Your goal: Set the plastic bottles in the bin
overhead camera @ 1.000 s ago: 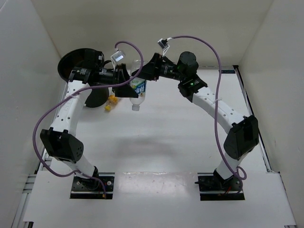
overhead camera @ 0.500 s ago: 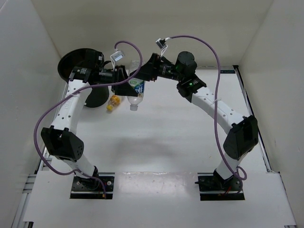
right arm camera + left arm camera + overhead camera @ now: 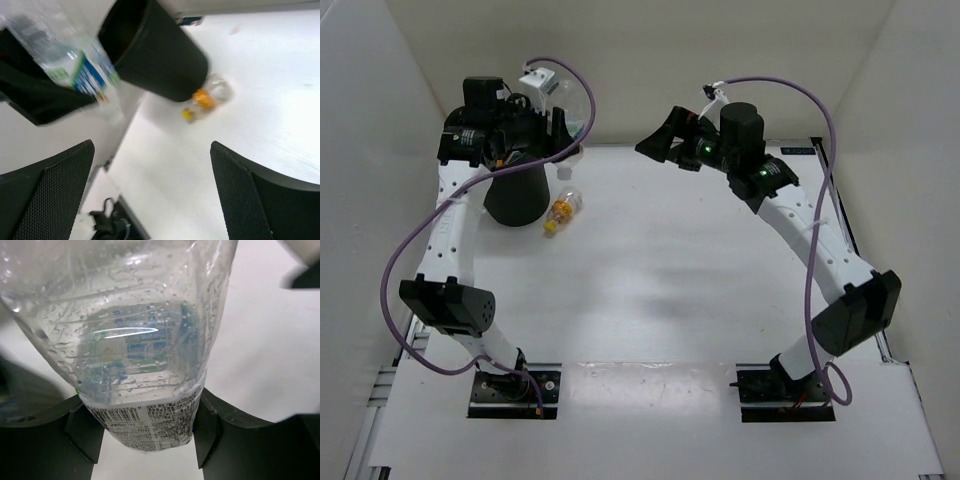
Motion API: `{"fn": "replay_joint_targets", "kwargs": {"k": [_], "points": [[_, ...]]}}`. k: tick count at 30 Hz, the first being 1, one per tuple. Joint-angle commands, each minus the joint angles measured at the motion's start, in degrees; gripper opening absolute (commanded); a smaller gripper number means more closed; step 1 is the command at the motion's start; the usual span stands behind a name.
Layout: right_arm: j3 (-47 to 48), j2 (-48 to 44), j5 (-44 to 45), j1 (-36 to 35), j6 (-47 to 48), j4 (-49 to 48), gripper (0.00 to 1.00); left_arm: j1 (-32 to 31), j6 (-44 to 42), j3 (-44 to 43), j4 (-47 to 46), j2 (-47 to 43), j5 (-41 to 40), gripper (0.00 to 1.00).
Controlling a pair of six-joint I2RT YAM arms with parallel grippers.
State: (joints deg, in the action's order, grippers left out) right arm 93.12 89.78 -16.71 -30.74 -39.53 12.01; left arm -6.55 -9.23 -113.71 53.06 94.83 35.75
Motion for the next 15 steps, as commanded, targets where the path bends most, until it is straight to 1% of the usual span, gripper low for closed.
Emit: {"fn": "replay_joint_targets", "kwargs": {"k": [1,2,3,5,6,8,10,13,15], "points": [[0.92,-3.38,10.11,-0.37,6.91,10.55,1.0,-2.68,-5.34,-4.24,-6.54,-4.46,-24.53,0.11],[0.92,-3.38,10.64,-0.37,7.53,11.71,1.0,-3.2,-7.1,-3.72,-8.91,-5.0,-35.29,0.11],[0.4,-3.38,11.52,-0.37,8.06,12.68,1.0,-3.21,-10.77,-3.71,-13.46,-5.0,-40.27,0.11],[-0.65,-3.91,11.52,-0.37,8.68,14.17,1.0,-2.43,-14.22,-3.71,-16.83,-3.43,-50.37,0.11],[-1.27,-4.43,12.13,-0.37,9.37,14.18,1.0,0.02,-15.36,-5.19,-17.8,-2.2,-52.08,0.11],[-2.59,-4.96,12.75,-1.51,9.91,14.18,1.0,2.75,-15.37,-9.59,-18.34,2.54,-54.11,0.11],[-2.59,-4.96,12.75,-2.12,10.43,14.18,1.0,6.09,-15.37,-11.96,-18.34,5.27,-54.12,0.11],[-3.21,-4.96,12.75,-2.65,10.96,14.71,1.0,7.86,-16.86,-11.97,-18.34,8.79,-51.75,0.11],[-3.21,-4.96,12.75,-2.66,10.96,15.76,1.0,7.86,-18.01,-11.18,-18.34,10.72,-53.22,0.19]]}}
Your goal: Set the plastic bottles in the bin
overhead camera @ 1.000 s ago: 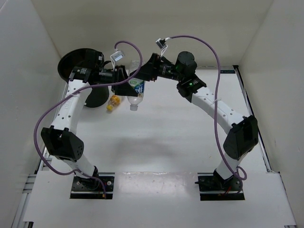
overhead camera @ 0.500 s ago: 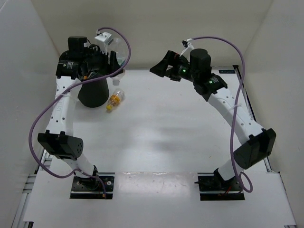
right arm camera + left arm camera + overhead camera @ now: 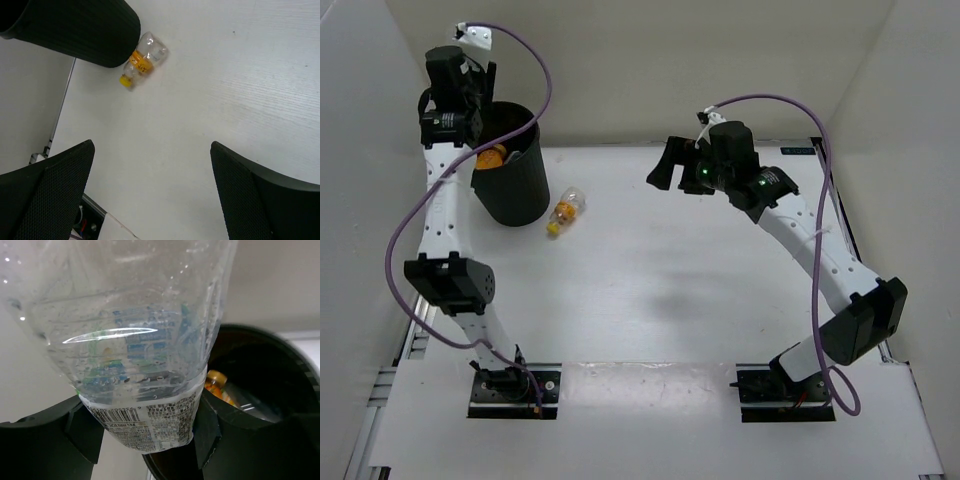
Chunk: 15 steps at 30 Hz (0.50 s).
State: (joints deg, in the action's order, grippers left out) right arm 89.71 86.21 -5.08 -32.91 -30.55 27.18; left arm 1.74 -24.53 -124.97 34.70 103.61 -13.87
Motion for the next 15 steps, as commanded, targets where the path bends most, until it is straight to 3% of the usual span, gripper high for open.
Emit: {"fn": "replay_joint_targets", "kwargs": {"k": [1,3,6,8,9,15], "points": [[0.2,-1.4,1.13,-0.49,2.5,0.59,1.0,-0.42,-2.71,0.6,0.02,2.64,-5.01,0.27],[-0.32,-2.01,1.13,-0.49,2.51,1.12,1.0,-0.42,-2.71,1.47,0.02,3.79,-8.18,0.52],[-0.85,-2.63,1.13,-0.49,3.12,1.12,1.0,-0.42,-3.24,5.07,0.02,3.18,-10.83,0.62],[-0.85,-2.63,1.13,-0.49,3.65,1.12,1.0,-0.42,-3.24,7.18,0.02,2.04,-11.44,0.83],[-0.85,-2.63,1.65,-0.49,3.65,1.64,1.0,-0.42,-2.46,7.8,0.02,0.64,-11.44,0.97],[-1.38,-2.63,1.13,-0.49,4.18,1.65,1.0,-1.56,-0.52,9.31,0.02,-4.12,-13.37,1.0]]}}
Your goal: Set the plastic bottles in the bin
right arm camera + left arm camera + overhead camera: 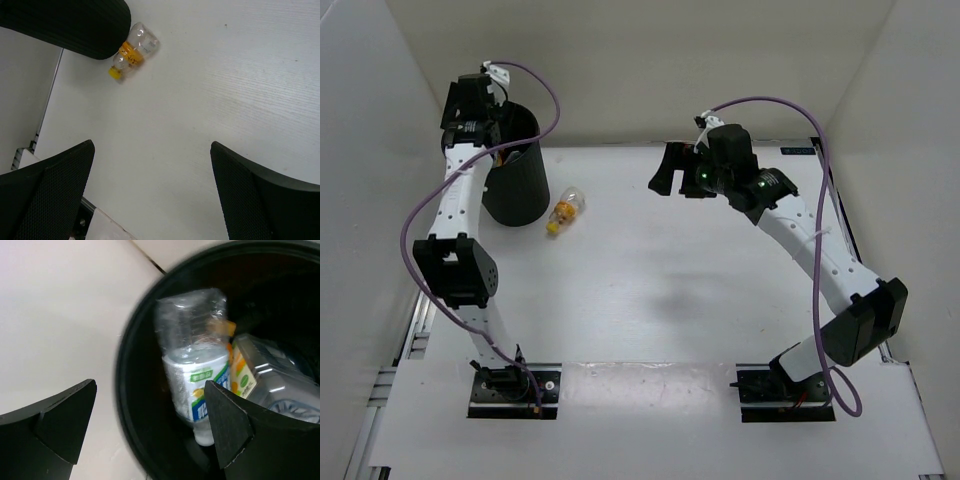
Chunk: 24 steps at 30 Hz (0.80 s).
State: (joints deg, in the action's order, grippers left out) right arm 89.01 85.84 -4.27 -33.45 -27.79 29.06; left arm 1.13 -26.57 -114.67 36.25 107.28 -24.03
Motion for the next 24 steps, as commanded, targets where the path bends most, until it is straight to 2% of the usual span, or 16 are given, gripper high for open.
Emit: {"fn": "replay_joint_targets", "kwargs": {"k": [1,6,8,10,12,13,16,17,20,22,24], "points": [[-0.68,-2.26,-0.2,0.05,1.95,-0.23,1.0,-0.95,2.39,-0.99,-1.53,-8.75,-3.91,1.0],[-2.52,-2.26,-0.73,0.05,2.47,-0.23,1.0,-5.85,3.72,-1.61,-1.53,-12.88,-2.17,1.0],[-3.05,-2.87,-0.74,0.05,2.48,0.3,1.0,-8.14,3.02,2.24,-1.53,-16.39,1.33,1.0],[-4.46,-3.48,-0.74,0.05,2.48,0.3,1.0,-12.8,-0.75,8.65,-1.53,-18.77,8.71,1.0],[-6.21,-4.1,0.49,0.05,2.48,0.3,1.0,-16.57,-4.18,13.92,-1.01,-21.67,12.94,1.0],[-6.83,-4.8,0.49,0.05,3.0,0.3,1.0,-20.42,-6.63,17.87,-0.14,-21.68,12.96,1.0],[-9.55,-6.82,2.86,0.05,3.01,0.82,1.0,-24.06,-5.97,18.35,4.86,-16.87,11.2,1.0],[-10.26,-7.35,3.48,0.05,3.01,0.82,1.0,-24.07,-4.47,14.25,11.15,-11.1,11.2,1.0],[-13.42,-9.72,5.93,0.05,2.48,1.35,1.0,-23.45,2.12,3.36,22.07,0.77,12.34,1.0],[-15.78,-11.39,5.94,0.58,2.48,1.35,1.0,-22.92,3.62,2.17,22.81,3.71,12.34,1.0],[-17.29,-12.27,5.94,1.1,1.95,1.35,1.0,-22.92,3.63,5.5,19.5,4.34,12.87,1.0]]}}
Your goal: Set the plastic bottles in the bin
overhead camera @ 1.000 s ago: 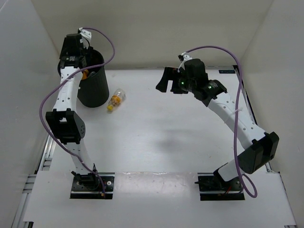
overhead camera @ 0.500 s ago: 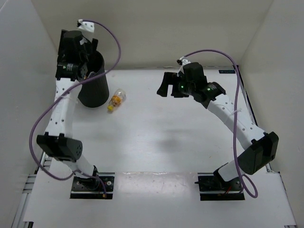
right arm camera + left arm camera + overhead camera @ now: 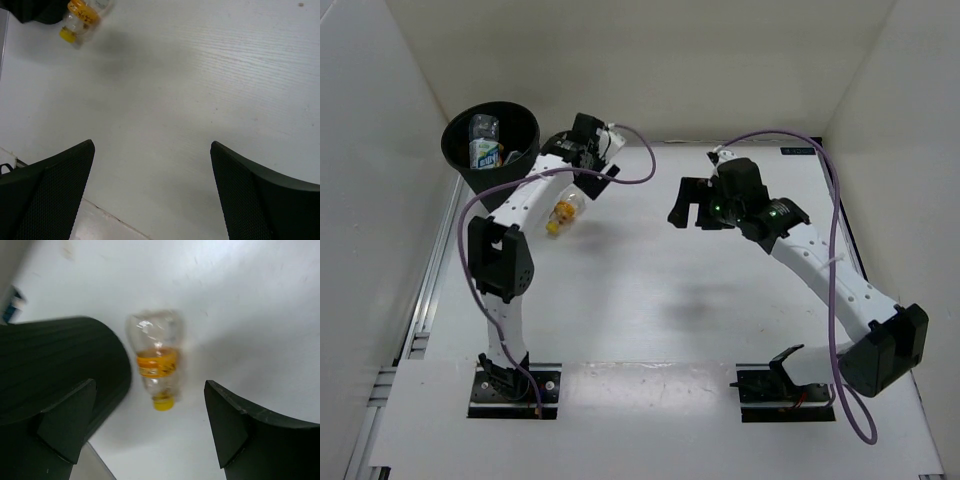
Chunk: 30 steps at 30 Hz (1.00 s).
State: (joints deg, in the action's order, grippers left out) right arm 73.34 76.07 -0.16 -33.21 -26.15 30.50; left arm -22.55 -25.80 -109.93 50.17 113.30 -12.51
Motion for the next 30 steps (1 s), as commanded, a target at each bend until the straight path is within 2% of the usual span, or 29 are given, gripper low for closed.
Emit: {"fn": "replay_joint_targets", "kwargs": {"k": [1,3,10,13,28,30], "points": [[-2.75,-3.12,2.36,0.87,0.31,-0.09,1.0,0.75,2.25,2.16,4.51,-1.67,1.87,1.0],[-3.38,-3.73,2.36,0.87,0.31,-0.09,1.0,0.75,2.25,4.88,3.01,-0.28,1.1,1.0],[-5.58,-3.75,2.89,0.87,-0.22,0.44,1.0,2.95,5.24,5.43,0.28,5.53,-3.83,1.0],[-5.58,-3.21,2.27,0.87,-0.22,0.44,1.0,2.95,4.01,7.54,-2.97,5.53,-3.23,1.0],[-2.77,-1.54,0.34,0.87,2.07,1.67,1.0,5.76,3.83,2.26,-4.82,16.08,-2.35,1.0],[-2.76,-1.54,0.34,0.87,2.07,2.19,1.0,6.29,3.83,3.66,-4.82,15.47,-1.47,0.9]]}}
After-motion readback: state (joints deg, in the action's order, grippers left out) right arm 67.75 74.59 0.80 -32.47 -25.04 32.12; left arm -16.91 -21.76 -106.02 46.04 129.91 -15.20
